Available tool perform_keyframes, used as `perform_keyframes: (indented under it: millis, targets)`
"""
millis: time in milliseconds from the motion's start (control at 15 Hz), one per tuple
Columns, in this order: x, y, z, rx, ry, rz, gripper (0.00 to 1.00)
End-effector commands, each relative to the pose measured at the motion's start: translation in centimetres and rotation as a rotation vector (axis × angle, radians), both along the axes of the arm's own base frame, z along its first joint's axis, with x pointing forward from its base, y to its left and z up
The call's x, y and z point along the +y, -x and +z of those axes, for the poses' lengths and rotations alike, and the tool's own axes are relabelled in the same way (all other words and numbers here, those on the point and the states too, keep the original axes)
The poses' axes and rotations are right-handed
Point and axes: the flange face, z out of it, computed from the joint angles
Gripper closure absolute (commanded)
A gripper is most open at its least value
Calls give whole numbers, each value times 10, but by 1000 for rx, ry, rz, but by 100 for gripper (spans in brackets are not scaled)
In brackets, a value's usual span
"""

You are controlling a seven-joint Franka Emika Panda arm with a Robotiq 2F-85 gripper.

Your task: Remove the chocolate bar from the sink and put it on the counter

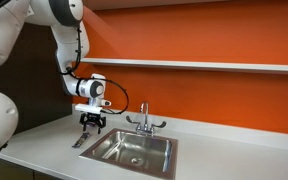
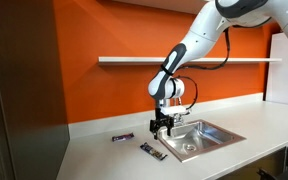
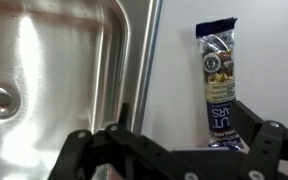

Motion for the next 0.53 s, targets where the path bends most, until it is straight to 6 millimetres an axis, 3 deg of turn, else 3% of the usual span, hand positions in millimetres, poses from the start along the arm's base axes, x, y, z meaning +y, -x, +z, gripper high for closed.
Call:
perform_keyframes:
  millis: [0,467]
  targets:
    - [-21,30,9,-11,3,-95,0]
    - [-56,69,4,12,35,-239,0]
